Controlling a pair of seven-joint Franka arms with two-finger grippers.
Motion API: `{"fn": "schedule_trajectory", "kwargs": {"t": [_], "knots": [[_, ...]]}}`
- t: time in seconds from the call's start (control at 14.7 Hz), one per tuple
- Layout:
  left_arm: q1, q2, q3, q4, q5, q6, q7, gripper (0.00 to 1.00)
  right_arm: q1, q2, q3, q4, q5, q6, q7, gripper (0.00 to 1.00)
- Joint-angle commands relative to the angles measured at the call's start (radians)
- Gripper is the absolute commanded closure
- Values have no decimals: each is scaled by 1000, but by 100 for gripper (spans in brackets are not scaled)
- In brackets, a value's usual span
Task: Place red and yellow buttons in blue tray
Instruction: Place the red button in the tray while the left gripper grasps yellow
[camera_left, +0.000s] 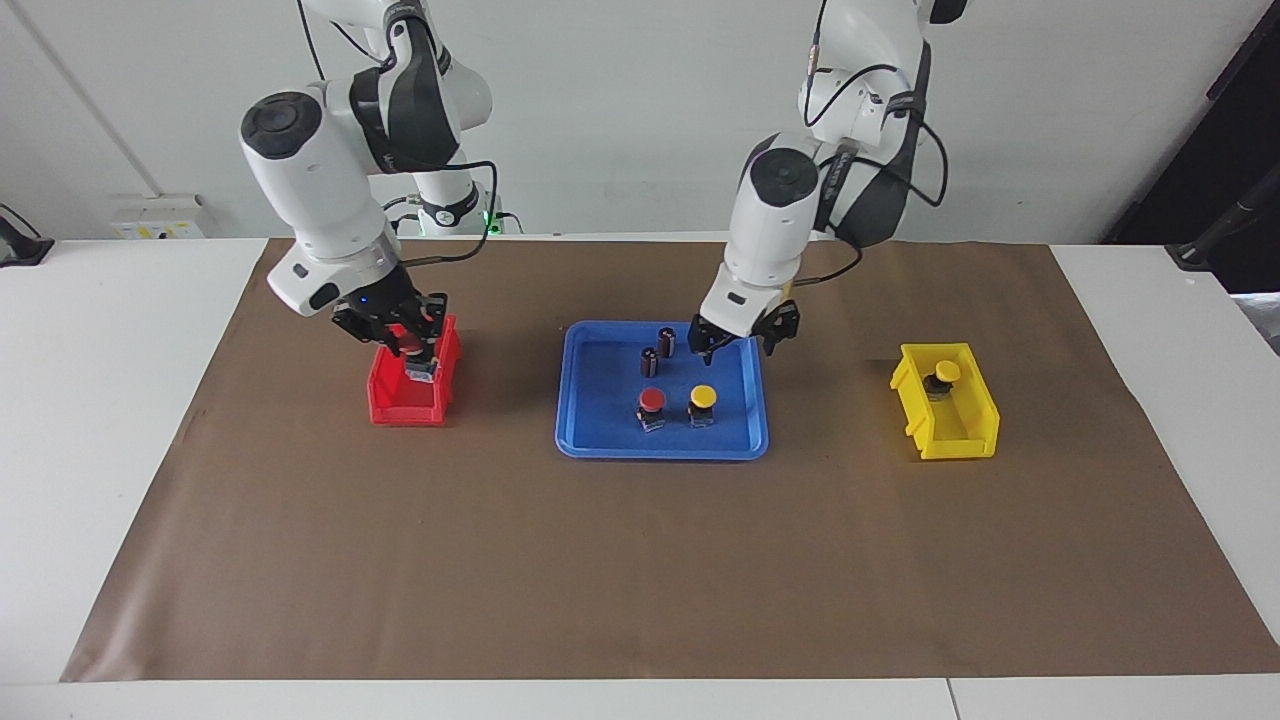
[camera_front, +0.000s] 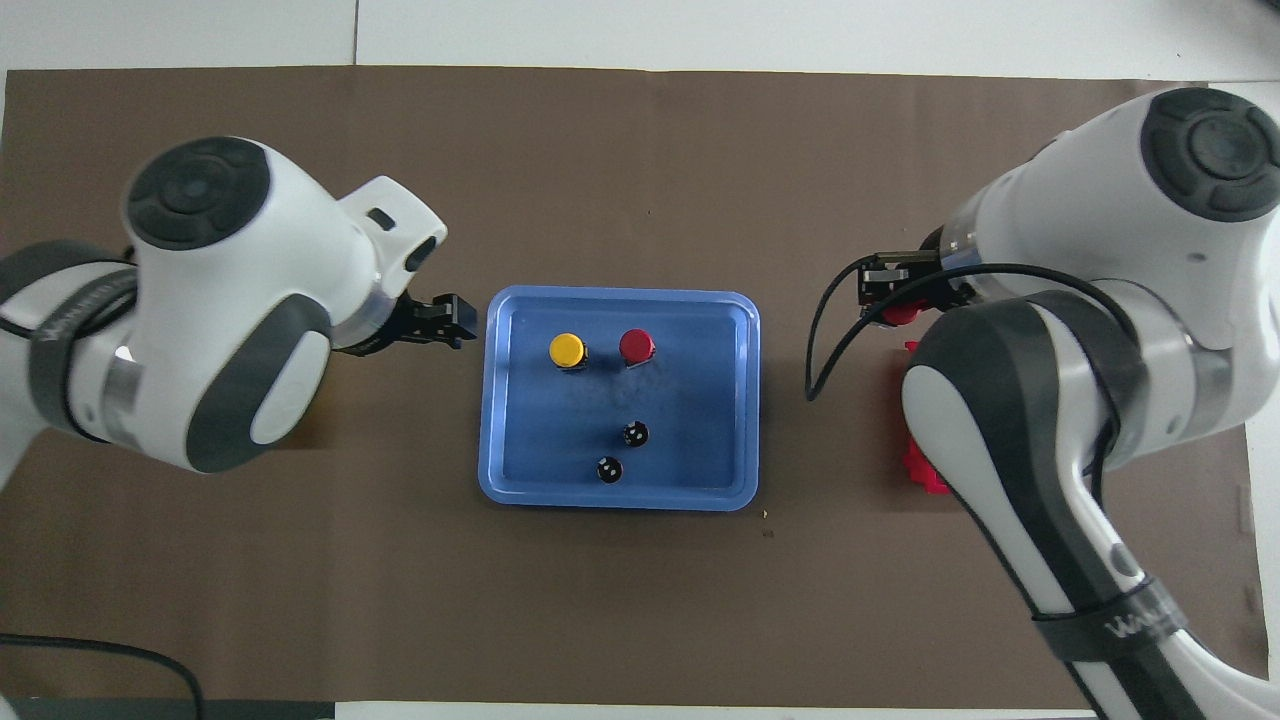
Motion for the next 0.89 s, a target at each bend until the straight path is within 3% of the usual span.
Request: {"fn": "schedule_trajectory", "kwargs": {"t": [0.0, 0.2, 0.34, 0.48, 0.82], "knots": [[164, -49, -9, -33, 1, -19, 221, 0, 71, 90, -4, 14, 12, 105, 126, 76], [287, -60, -8, -65, 15, -1, 310, 0, 131, 145, -2, -9, 12, 162, 181, 74], [364, -124, -9, -220, 32, 141, 388, 6, 136, 139, -2, -80, 12, 228, 184, 73], [396, -154, -9, -317, 32, 255, 434, 28, 168, 145, -2, -120, 12, 282, 189, 73], [392, -144, -11, -400, 32, 326, 435, 32, 195, 165, -2, -137, 12, 314, 226, 69]]}}
